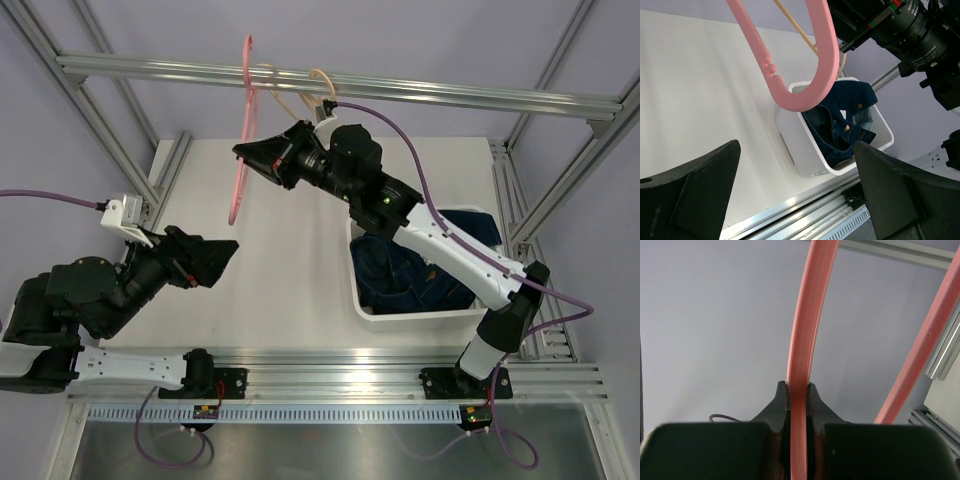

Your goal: Remove the skirt from the hanger

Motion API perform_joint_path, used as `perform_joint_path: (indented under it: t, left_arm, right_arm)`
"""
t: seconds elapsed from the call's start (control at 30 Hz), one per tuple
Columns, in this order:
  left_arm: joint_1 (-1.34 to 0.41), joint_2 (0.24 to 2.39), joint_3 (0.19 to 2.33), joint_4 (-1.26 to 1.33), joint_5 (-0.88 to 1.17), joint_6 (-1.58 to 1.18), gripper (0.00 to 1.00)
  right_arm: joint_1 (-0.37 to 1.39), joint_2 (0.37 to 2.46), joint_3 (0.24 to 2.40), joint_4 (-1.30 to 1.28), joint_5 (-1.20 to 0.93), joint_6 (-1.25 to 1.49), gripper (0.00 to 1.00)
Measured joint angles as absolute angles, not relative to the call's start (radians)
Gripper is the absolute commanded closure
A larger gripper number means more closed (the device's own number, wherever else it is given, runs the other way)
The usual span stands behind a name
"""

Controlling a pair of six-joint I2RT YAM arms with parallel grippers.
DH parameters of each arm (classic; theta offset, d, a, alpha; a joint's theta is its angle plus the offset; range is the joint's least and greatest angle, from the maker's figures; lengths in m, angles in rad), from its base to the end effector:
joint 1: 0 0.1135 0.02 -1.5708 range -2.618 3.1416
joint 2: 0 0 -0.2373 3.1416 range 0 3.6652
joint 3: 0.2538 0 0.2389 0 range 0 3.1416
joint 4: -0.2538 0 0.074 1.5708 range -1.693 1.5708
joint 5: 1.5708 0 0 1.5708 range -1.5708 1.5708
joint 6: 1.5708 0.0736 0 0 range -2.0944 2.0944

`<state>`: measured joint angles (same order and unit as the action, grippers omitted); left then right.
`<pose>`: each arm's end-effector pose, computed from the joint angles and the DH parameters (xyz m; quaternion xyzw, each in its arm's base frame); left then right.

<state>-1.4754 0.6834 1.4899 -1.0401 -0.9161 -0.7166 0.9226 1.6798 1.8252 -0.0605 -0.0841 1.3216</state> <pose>0.0646 -0.0624 0.4443 0.0060 0.7553 -0.3359 0.5628 0.2443 0.3328 0.4547 0.1036 0.6686 0.6753 0.2936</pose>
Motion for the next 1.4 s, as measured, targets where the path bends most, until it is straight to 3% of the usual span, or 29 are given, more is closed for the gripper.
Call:
perform_joint_path:
  t: [1.3, 1.37, 1.4]
  left_arm:
    - [-1.475, 0.682, 1.477, -1.046, -0.915, -0.737, 0.01]
    - [-1.475, 0.682, 1.477, -1.046, -0.915, -0.739, 0.01]
    - [-1.475, 0.682, 1.477, -1.046, -0.915, -0.739, 0.01]
  right_arm:
    - [0.955, 1.592, 1.623, -0.041, 0.123, 1.369, 1.00]
    - [0.956, 1.591, 1.623, -0.044, 0.128, 1.365, 0.92]
    - [0.956, 1.590, 1.623, -0.047, 0.132, 1.361, 0.84]
